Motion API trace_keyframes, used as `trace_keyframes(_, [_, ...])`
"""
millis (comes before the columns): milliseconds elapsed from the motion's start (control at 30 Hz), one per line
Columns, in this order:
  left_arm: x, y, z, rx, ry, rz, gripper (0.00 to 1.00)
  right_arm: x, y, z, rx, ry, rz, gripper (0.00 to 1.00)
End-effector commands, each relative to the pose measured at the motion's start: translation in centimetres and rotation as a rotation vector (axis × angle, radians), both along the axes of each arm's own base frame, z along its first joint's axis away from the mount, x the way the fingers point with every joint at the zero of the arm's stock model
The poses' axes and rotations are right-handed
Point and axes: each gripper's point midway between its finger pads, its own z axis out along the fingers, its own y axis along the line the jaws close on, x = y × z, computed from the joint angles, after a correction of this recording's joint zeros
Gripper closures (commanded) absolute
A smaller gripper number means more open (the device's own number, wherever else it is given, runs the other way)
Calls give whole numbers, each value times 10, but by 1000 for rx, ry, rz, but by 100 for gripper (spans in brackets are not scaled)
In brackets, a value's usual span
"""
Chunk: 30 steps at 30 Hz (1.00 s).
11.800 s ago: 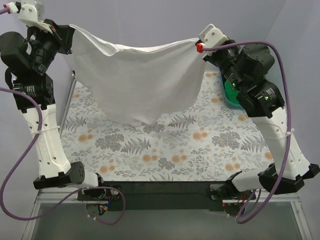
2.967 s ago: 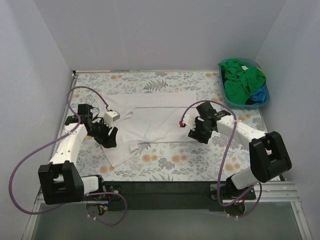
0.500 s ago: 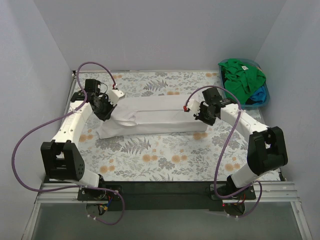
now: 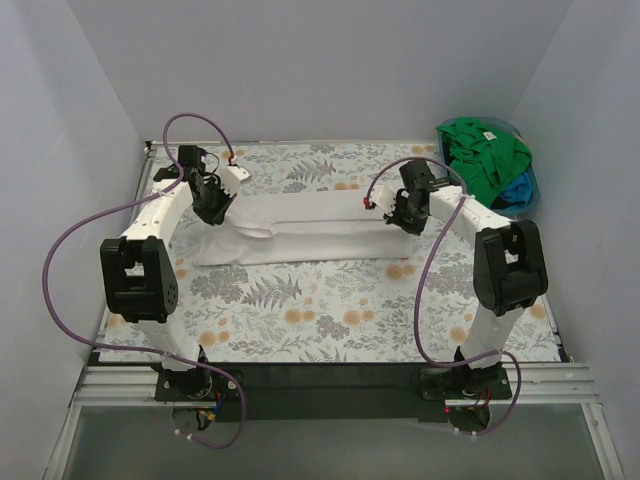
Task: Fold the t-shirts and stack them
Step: Fold the tshirt
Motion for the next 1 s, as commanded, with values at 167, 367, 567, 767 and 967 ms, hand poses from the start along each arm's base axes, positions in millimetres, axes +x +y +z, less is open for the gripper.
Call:
trace_keyframes(167, [18,7,9,5,-64,3,100,29,5,6,-2,-35,26,99])
trace_keyframes(367, [21,9,8,11,-64,7,100,37,8,-1,-6,-27,27,99])
trace_keyframes(567, [18,10,3,14,-47,7,100,46,8,0,-13,-37,23,99])
trace_keyframes(767, [15,25,-2,20,-39,45,100,53,9,0,-16,-43,23,99])
trace_keyframes(967, [18,26,-3,19,-37,52,100,54,9,-4,-18,-38,24,99])
